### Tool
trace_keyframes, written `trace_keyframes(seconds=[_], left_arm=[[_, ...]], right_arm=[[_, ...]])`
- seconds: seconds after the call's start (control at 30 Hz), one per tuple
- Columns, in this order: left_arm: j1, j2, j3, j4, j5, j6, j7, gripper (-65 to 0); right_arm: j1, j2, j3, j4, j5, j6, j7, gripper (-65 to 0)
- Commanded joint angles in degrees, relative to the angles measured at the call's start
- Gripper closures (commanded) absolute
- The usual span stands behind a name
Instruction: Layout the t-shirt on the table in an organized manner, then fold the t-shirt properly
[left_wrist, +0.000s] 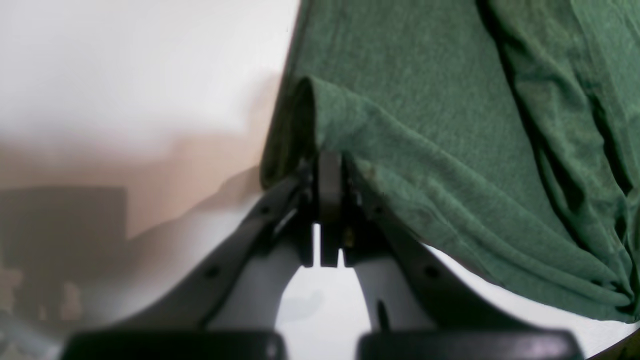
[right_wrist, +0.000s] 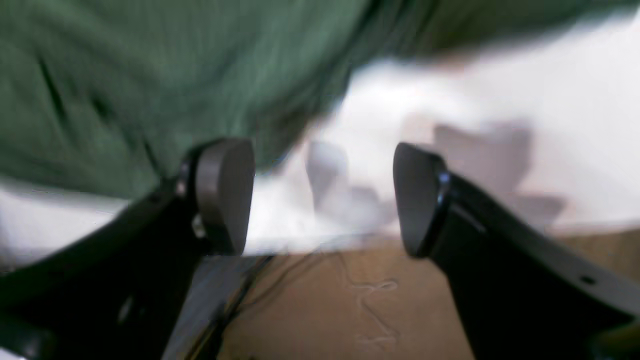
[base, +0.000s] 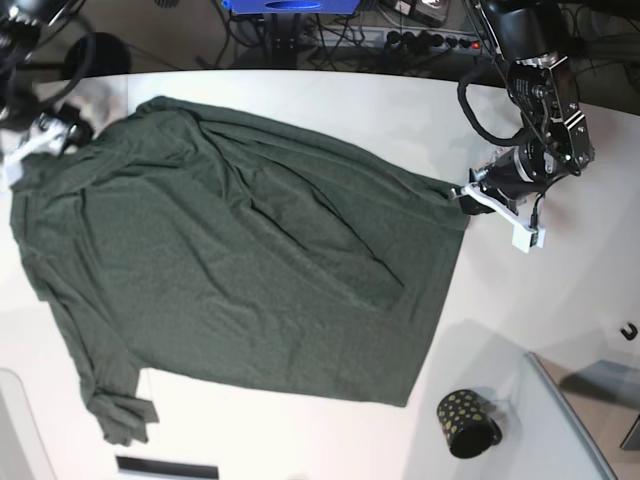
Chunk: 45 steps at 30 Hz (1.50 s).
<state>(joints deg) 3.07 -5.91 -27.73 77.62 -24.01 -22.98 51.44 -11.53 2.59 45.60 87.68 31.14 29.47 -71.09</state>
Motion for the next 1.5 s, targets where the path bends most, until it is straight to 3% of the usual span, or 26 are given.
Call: trace_keyframes(seconds=[0.0,0.2,0.5,0.73,0.83,0.97,1.0,1.27,1.47], left_arm=[[-0.57,-0.55,-0.10,1.10,-0.74,-0.45,-0.67,0.0],[-0.57,-0.64,-0.10,1.10,-0.74,-0.45,-0.67,0.0],[-0.57,-0.81,-0.10,1.10,-0.74,-0.45,-0.67,0.0],[-0.57,-0.81,-0.36,1.10,-0.74,-0.45,-0.67,0.0],[-0.57,-0.81,-0.54,1.10,-0.74,-0.45,-0.67,0.0],[-0.57,-0.81,-0.63,1.10,-0.74,-0.45,-0.67,0.0],[-0.57,-0.81,-0.63,1.10,-0.74,-0.45,-0.67,0.0],[-0.57,-0.81,-0.63,1.10,-0.74,-0.45,-0.67,0.0],[-0.57,-0.81,-0.63,1.36,-0.74,-0.45,-0.67,0.0]], right_arm=[[-0.12,0.44,-1.34,0.89,1.08,1.25,0.89,-41.1],[-2.32,-0.96,-5.65,-2.89,1.52,1.95,4.32,-41.4],[-1.44,-1.84,-6.09,-5.70,1.52,2.13,3.88,-41.3],[-2.23,-2.55,-10.48,-5.79,1.52,2.13,3.88,-40.7],[-2.49,-2.63,-10.48,-5.70,1.61,2.13,3.88,-32.0],[-2.67,-2.63,-10.13,-5.44,1.61,2.13,2.21,-6.9],[-2.58,-2.63,-10.04,-5.44,1.61,2.13,1.24,-3.5],[-3.46,-2.63,-10.22,4.15,6.10,1.69,-3.24,-2.7],[2.17,-2.55,-10.57,6.25,5.92,1.34,-6.84,-2.7]])
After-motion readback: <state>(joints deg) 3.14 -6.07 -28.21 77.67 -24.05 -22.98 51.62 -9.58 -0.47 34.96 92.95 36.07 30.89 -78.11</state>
